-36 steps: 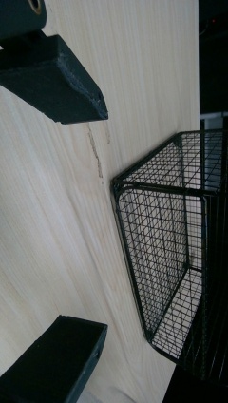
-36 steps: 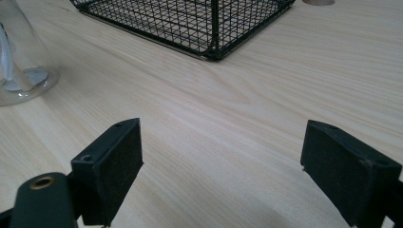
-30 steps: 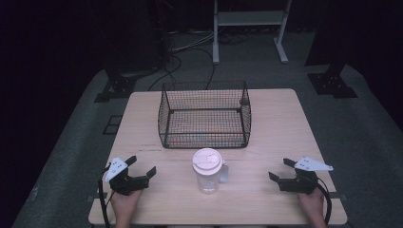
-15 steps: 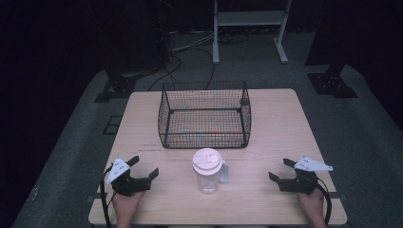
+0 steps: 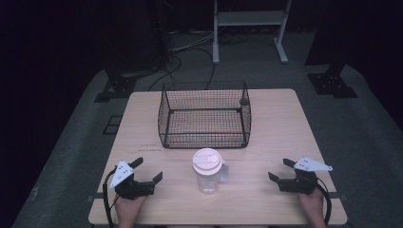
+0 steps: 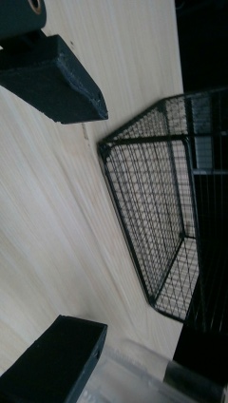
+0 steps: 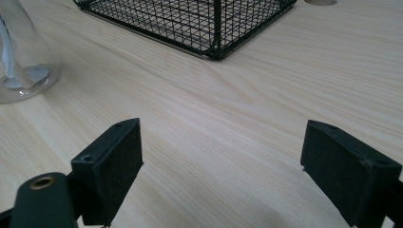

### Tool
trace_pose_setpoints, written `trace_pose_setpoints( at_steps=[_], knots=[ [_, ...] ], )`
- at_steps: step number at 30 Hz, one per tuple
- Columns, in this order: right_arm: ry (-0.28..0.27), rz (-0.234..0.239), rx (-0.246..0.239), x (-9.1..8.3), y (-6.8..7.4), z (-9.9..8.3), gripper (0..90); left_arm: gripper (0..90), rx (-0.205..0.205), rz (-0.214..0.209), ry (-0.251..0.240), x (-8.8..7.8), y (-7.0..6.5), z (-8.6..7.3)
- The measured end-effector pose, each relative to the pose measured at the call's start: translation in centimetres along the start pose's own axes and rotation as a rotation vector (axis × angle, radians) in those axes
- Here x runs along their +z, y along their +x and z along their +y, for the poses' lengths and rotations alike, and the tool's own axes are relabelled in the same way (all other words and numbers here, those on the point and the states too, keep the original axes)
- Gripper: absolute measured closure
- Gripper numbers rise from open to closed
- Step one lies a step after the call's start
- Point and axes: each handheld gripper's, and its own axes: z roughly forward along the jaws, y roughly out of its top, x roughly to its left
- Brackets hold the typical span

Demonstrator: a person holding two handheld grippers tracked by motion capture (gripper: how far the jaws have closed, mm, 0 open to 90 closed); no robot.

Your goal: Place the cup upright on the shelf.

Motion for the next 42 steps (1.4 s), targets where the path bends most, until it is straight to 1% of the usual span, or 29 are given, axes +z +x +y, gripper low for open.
trace_pose_setpoints(
  at_steps=[2,4,5,6,9,10,11,12,14,17,18,19,20,22,24,25,28,32,33,34,35,36,37,38,39,41,42],
  knots=[
    [0.002,-0.001,-0.001,0.0,0.0,0.0,12.9,1.2,0.015,-0.007,-0.003,0.0,-0.3,0.1],
    [0.003,-0.002,-0.002,0.0,0.0,0.0,12.9,1.2,0.019,-0.011,-0.004,0.1,-0.5,0.2],
    [0.003,-0.002,-0.003,0.0,0.0,0.0,12.9,1.2,0.033,-0.016,-0.001,0.1,-0.7,0.3],
    [0.004,-0.002,-0.003,0.0,0.0,0.0,12.9,1.2,0.033,-0.016,-0.001,0.1,-0.7,0.3],
    [0.004,-0.003,-0.003,0.0,0.0,0.0,12.9,1.2,0.054,-0.025,0.007,0.2,-1.1,0.5],
    [0.005,-0.004,-0.004,0.0,0.0,0.0,12.9,1.2,0.059,-0.036,-0.001,0.3,-1.3,0.7],
    [0.005,-0.004,-0.004,0.0,0.0,0.0,12.9,1.2,0.059,-0.036,-0.001,0.3,-1.3,0.7],
    [0.006,-0.005,-0.005,0.0,0.1,0.0,12.9,1.2,0.065,-0.055,-0.004,0.3,-1.4,1.0],
    [0.007,-0.006,-0.005,0.1,0.1,0.0,12.9,1.2,0.07,-0.058,-0.001,0.4,-1.5,1.1],
    [0.007,-0.007,-0.006,0.1,0.1,0.0,12.9,1.2,0.078,-0.074,0.002,0.5,-1.5,1.6],
    [0.008,-0.007,-0.005,0.1,0.1,0.0,12.9,1.2,0.084,-0.077,0.006,0.5,-1.6,1.8],
    [0.009,-0.008,-0.007,0.1,0.1,0.0,12.9,1.2,0.095,-0.09,0.008,0.6,-1.7,2.2],
    [0.009,-0.008,-0.007,0.1,0.1,0.0,12.9,1.2,0.095,-0.09,0.008,0.6,-1.7,2.2],
    [0.009,-0.008,-0.006,0.1,0.1,0.0,12.9,1.2,0.102,-0.107,0.016,0.5,-1.8,2.6],
    [0.009,-0.008,-0.007,0.1,0.1,0.0,12.9,1.2,0.112,-0.13,0.002,0.4,-2.2,3.2],
    [0.009,-0.008,-0.007,0.1,0.1,0.0,12.9,1.2,0.112,-0.13,0.002,0.4,-2.2,3.2],
    [0.01,-0.008,-0.008,0.1,0.1,0.0,12.9,0.0,0.112,-0.185,-0.015,0.2,-2.4,3.9],
    [0.01,-0.006,-0.009,0.1,0.1,0.0,12.9,0.0,0.131,-0.21,-0.015,0.2,-2.8,5.0],
    [0.01,-0.007,-0.01,0.1,0.1,0.0,12.9,0.0,0.136,-0.225,-0.016,0.3,-3.0,5.5],
    [0.01,-0.007,-0.01,0.1,0.1,0.0,12.9,0.0,0.136,-0.225,-0.016,0.3,-3.0,5.5],
    [0.01,-0.007,-0.01,0.1,0.1,0.0,12.9,0.0,0.142,-0.247,-0.015,0.4,-3.3,6.0],
    [0.01,-0.007,-0.01,0.1,0.1,0.0,12.9,0.0,0.142,-0.247,-0.015,0.4,-3.3,6.0],
    [0.01,-0.006,-0.01,0.1,0.1,0.0,12.9,0.0,0.146,-0.258,-0.016,0.4,-3.5,6.2],
    [0.01,-0.006,-0.01,0.1,0.1,0.0,12.9,0.0,0.156,-0.279,-0.012,0.5,-3.9,6.6],
    [0.01,-0.006,-0.01,0.1,0.1,0.0,12.9,0.0,0.156,-0.279,-0.012,0.5,-3.9,6.6],
    [0.009,-0.006,-0.011,0.1,0.1,0.0,12.9,0.0,0.167,-0.302,-0.013,0.5,-4.3,6.9],
    [0.01,-0.005,-0.009,0.1,0.1,0.0,12.9,0.0,0.172,-0.323,-0.011,0.5,-4.7,7.2]
  ],
)
